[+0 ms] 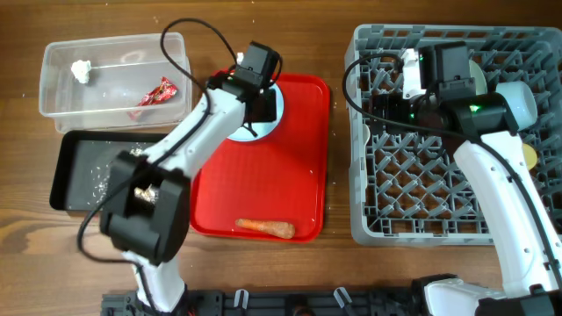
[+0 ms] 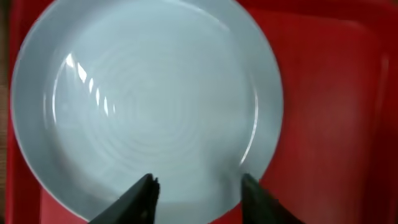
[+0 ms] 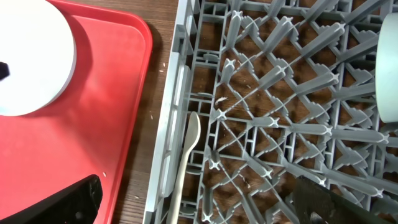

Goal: Sort waste into correct bins and load items into the dishwasher rack
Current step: 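Lift the light-blue plate with the left gripper and pass it to the right gripper, then carry the plate with the right gripper and stand it upright in the rack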

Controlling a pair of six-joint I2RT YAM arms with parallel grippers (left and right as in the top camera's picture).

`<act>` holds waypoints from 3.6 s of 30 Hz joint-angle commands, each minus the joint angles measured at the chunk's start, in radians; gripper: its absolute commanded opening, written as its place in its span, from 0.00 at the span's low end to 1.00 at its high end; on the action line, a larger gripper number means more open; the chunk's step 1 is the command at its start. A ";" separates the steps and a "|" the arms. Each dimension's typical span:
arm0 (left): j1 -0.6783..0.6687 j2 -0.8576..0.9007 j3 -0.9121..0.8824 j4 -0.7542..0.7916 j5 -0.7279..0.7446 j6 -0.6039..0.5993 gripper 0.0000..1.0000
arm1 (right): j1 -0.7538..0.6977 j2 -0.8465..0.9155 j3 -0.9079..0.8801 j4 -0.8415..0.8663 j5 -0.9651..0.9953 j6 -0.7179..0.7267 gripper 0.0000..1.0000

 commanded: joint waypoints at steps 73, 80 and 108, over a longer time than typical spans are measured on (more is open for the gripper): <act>0.529 -0.309 0.014 -0.518 0.182 -0.056 0.78 | 0.270 0.264 -0.002 0.362 0.068 0.208 0.04; 0.529 -0.309 0.014 -0.517 0.182 -0.056 0.78 | 0.267 -0.006 -0.002 0.387 0.800 0.005 0.04; 0.529 -0.309 0.014 -0.517 0.182 -0.055 0.78 | 0.099 0.247 -0.003 0.307 1.224 0.057 0.04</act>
